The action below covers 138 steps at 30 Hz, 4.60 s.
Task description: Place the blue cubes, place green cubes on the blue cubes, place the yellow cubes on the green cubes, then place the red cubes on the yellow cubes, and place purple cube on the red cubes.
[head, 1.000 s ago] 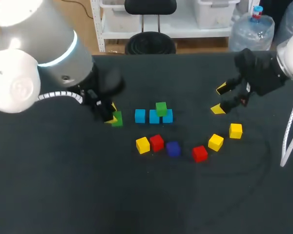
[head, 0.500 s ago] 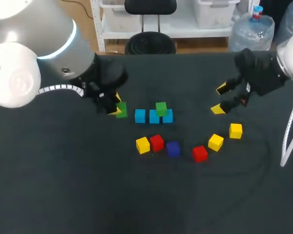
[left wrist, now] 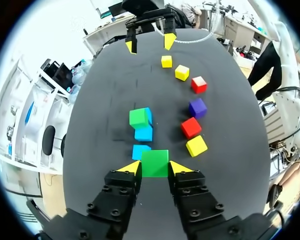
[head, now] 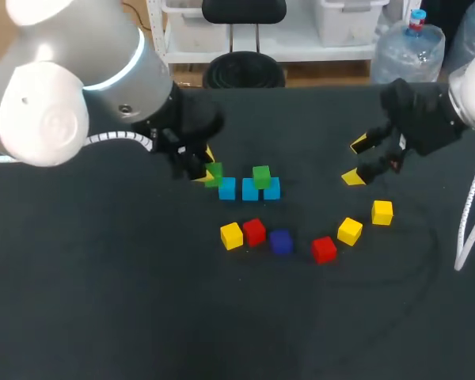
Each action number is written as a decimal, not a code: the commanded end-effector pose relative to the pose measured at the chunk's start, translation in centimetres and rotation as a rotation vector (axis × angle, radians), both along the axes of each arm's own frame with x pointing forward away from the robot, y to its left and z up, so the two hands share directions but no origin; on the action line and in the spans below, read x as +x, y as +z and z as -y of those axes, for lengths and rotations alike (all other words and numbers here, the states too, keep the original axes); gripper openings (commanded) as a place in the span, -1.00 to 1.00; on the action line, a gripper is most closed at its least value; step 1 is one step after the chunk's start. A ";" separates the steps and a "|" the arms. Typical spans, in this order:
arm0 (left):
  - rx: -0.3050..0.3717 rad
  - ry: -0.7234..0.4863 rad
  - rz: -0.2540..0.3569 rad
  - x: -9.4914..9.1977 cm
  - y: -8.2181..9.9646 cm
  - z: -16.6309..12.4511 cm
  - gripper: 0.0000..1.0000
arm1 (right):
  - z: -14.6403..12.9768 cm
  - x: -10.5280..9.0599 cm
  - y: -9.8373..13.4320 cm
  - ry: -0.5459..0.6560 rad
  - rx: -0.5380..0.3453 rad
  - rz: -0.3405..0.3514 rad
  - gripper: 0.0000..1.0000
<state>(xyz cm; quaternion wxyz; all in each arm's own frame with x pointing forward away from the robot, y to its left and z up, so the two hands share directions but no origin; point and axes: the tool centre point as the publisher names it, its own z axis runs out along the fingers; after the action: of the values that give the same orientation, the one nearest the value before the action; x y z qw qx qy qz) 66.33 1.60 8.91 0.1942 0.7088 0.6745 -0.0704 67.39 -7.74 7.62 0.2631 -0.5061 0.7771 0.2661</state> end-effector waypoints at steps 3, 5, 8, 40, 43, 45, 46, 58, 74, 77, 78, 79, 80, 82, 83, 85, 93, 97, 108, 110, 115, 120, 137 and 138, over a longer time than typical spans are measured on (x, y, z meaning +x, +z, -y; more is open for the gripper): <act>0.000 -0.024 -0.014 1.5 -0.4 1.4 -1.00 | 0.0 0.1 -0.1 0.001 0.003 0.000 1.00; -0.001 -0.033 -0.015 1.8 -0.6 1.9 -1.00 | 0.0 0.1 -0.1 0.001 0.003 0.000 1.00; -0.003 -0.043 -0.017 2.1 -0.9 2.4 -1.00 | 0.0 0.1 -0.1 0.001 0.003 0.000 1.00; -0.004 -0.092 -0.046 4.0 -3.9 3.5 -1.00 | 0.0 0.1 -0.1 0.001 0.003 0.000 1.00; -0.004 -0.093 -0.048 4.1 -4.1 3.5 -1.00 | 0.0 0.1 -0.1 0.001 0.003 0.000 1.00; -0.003 -0.093 -0.050 4.2 -4.2 3.4 -1.00 | 0.0 0.1 -0.1 0.001 0.003 0.000 1.00; -0.003 -0.094 -0.051 4.2 -4.2 3.4 -1.00 | 0.0 0.1 -0.1 0.001 0.003 0.000 1.00; 0.000 -0.101 -0.063 4.3 -4.6 3.5 -1.00 | 0.0 0.1 -0.1 0.001 0.003 0.000 1.00; 0.001 -0.102 -0.069 4.4 -4.9 3.8 -1.00 | 0.0 0.1 -0.1 0.001 0.003 0.000 1.00; 0.003 -0.102 -0.072 4.3 -5.0 3.7 -1.00 | 0.0 0.1 -0.1 0.001 0.003 0.000 1.00; 0.003 -0.102 -0.073 4.3 -5.0 3.7 -1.00 | 0.0 0.1 -0.1 0.001 0.003 0.000 1.00; 0.004 -0.102 -0.075 4.3 -5.0 3.7 -1.00 | 0.0 0.1 -0.1 0.001 0.003 0.000 1.00; 0.004 -0.102 -0.075 4.3 -5.0 3.7 -1.00 | 0.0 0.1 -0.1 0.001 0.003 0.000 1.00; 0.004 -0.102 -0.077 4.2 -5.0 3.7 -1.00 | 0.0 0.1 -0.1 0.001 0.003 0.000 1.00; 0.004 -0.102 -0.077 4.2 -5.0 3.7 -1.00 | 0.0 0.1 -0.1 0.001 0.003 0.000 1.00; 0.005 -0.102 -0.077 4.2 -5.1 3.6 -1.00 | 0.0 0.1 -0.1 0.001 0.003 0.000 1.00; 0.006 -0.098 -0.078 4.2 -5.2 3.6 -1.00 | 0.0 0.1 -0.1 0.001 0.003 0.000 1.00; 0.007 -0.097 -0.079 4.2 -5.2 3.6 -1.00 | 0.0 0.1 -0.1 0.001 0.003 0.000 1.00; 0.007 -0.100 -0.080 4.3 -5.3 3.7 -1.00 | 0.0 0.1 -0.1 0.001 0.003 0.000 1.00; 0.007 -0.099 -0.079 4.4 -5.3 3.7 -1.00 | 0.0 0.1 -0.1 0.001 0.003 0.000 1.00; 0.007 -0.097 -0.080 4.4 -5.3 3.7 -1.00 | 0.0 0.1 -0.1 0.001 0.003 0.000 1.00; 0.007 -0.096 -0.082 4.4 -5.4 3.7 -1.00 | 0.0 0.1 -0.1 0.001 0.003 0.000 1.00; 0.013 -0.091 -0.086 4.4 -5.4 3.7 -0.53 | 0.0 0.1 -0.1 0.001 0.003 0.000 1.00; 0.013 -0.091 -0.086 4.4 -5.4 3.7 -0.53 | 0.0 0.1 -0.1 0.001 0.003 0.000 1.00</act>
<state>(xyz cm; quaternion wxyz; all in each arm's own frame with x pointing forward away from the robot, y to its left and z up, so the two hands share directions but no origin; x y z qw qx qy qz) 70.50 -2.00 3.46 0.1601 0.7358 0.6496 -0.1047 67.39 -7.74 7.62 0.2632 -0.5061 0.7770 0.2662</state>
